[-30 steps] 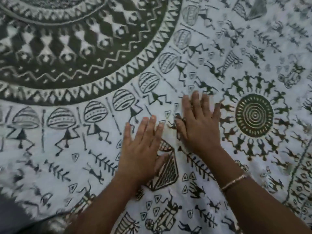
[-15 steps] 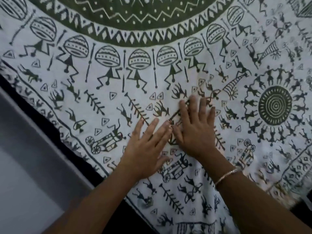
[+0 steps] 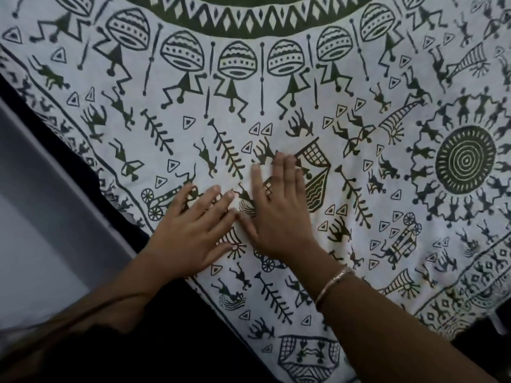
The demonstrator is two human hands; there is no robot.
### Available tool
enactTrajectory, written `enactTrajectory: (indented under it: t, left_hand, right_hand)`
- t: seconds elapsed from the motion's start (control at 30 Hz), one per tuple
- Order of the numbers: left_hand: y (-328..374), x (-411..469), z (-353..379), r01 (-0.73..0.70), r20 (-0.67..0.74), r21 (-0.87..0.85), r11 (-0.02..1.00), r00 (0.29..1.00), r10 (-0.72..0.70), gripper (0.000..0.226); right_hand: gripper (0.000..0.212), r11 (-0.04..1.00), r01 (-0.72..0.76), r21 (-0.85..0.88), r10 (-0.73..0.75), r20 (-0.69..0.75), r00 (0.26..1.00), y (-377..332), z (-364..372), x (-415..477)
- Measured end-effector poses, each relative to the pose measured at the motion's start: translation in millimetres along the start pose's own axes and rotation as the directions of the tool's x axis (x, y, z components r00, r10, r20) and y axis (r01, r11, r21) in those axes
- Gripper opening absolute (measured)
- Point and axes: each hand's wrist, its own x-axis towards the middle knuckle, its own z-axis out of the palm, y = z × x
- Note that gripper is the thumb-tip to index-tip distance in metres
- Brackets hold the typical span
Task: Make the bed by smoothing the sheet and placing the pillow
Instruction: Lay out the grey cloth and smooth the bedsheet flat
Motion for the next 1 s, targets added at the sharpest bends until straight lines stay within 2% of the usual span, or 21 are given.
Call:
enactTrajectory:
  t: [0.07, 0.13, 0.23, 0.33, 0.43, 0.53, 0.6, 0.67, 0.73, 0.77, 0.83, 0.9, 0.93, 1.0]
  left_hand:
    - [-0.8, -3.8, -0.2, -0.003, -0.091, 0.001, 1.000, 0.996, 0.004, 0.031]
    - [-2.4, -3.7, -3.9, 0.010, -0.200, -0.018, 1.000, 0.980, -0.013, 0.014]
    - [-7.8, -4.9, -8.4, 0.031, -0.270, -0.007, 0.999, 0.962, -0.032, 0.014]
    - [-11.2, -14.9, -5.3, 0.051, -0.276, -0.013, 0.999, 0.960, -0.052, 0.008]
    - [-13.8, -18.9, -13.1, 0.151, -0.242, -0.128, 0.980, 0.954, -0.178, 0.019]
    - [-30.2, -17.3, -19.4, 0.361, -0.179, -0.156, 0.919, 0.905, -0.386, 0.040]
    - [-44.1, -21.4, -17.4, 0.485, -0.075, -0.132, 0.865, 0.865, -0.496, 0.048]
    - [-52.3, -26.8, -15.0, 0.513, -0.016, -0.138, 0.847, 0.854, -0.520, 0.049]
    - [-57.1, -25.9, -17.4, 0.543, -0.057, -0.179, 0.820, 0.827, -0.560, 0.049]
    - [-60.4, -23.3, -20.7, 0.592, -0.073, -0.209, 0.778, 0.784, -0.616, 0.050]
    - [-69.8, -17.9, -23.3, 0.716, -0.023, -0.266, 0.646, 0.665, -0.746, 0.056]
    - [-79.2, -19.0, -17.1, 0.799, 0.124, -0.319, 0.509, 0.568, -0.814, 0.063]
    - [-81.9, -21.5, -12.3, 0.804, 0.179, -0.345, 0.483, 0.562, -0.807, 0.064]
    - [-85.0, -26.2, -7.4, 0.770, 0.184, -0.430, 0.472, 0.586, -0.789, 0.066]
  right_hand:
    - [0.080, 0.991, 0.133, 0.002, -0.133, 0.011, 0.991, -11.5, 1.7, -6.0]
    - [0.075, 0.980, 0.195, 0.027, -0.195, -0.003, 0.981, -19.7, 1.1, -7.6]
    - [0.071, 0.991, 0.112, 0.076, -0.106, -0.082, 0.991, -20.7, -8.5, -2.0]
    - [0.073, 0.997, 0.022, 0.070, -0.017, -0.077, 0.997, -21.8, -12.5, 7.4]
    - [0.075, 0.980, 0.194, 0.040, -0.193, -0.021, 0.981, -44.5, -3.6, 8.5]
    - [0.065, 0.952, 0.302, 0.051, -0.295, -0.114, 0.949, -58.5, -6.1, 18.1]
    - [0.058, 0.968, 0.243, 0.060, -0.225, -0.221, 0.949, -58.3, -14.6, 38.0]
    - [0.061, 0.987, 0.124, 0.100, -0.097, -0.239, 0.966, -57.2, -25.1, 63.5]
    - [0.073, 0.996, 0.049, 0.072, -0.037, -0.156, 0.987, -63.4, -32.7, 87.4]
    - [0.081, 0.998, 0.061, 0.019, -0.059, -0.093, 0.994, -70.8, -32.9, 94.5]
    - [0.087, 0.983, 0.181, -0.045, -0.181, -0.015, 0.983, -90.7, -29.4, 99.3]
    - [0.079, 0.940, 0.337, -0.046, -0.337, 0.001, 0.941, -108.4, -24.4, 100.1]
    - [0.076, 0.914, 0.403, -0.046, -0.404, -0.006, 0.915, -113.6, -23.8, 102.1]
    - [0.075, 0.863, 0.503, -0.048, -0.505, -0.056, 0.861, -113.9, -27.8, 113.4]
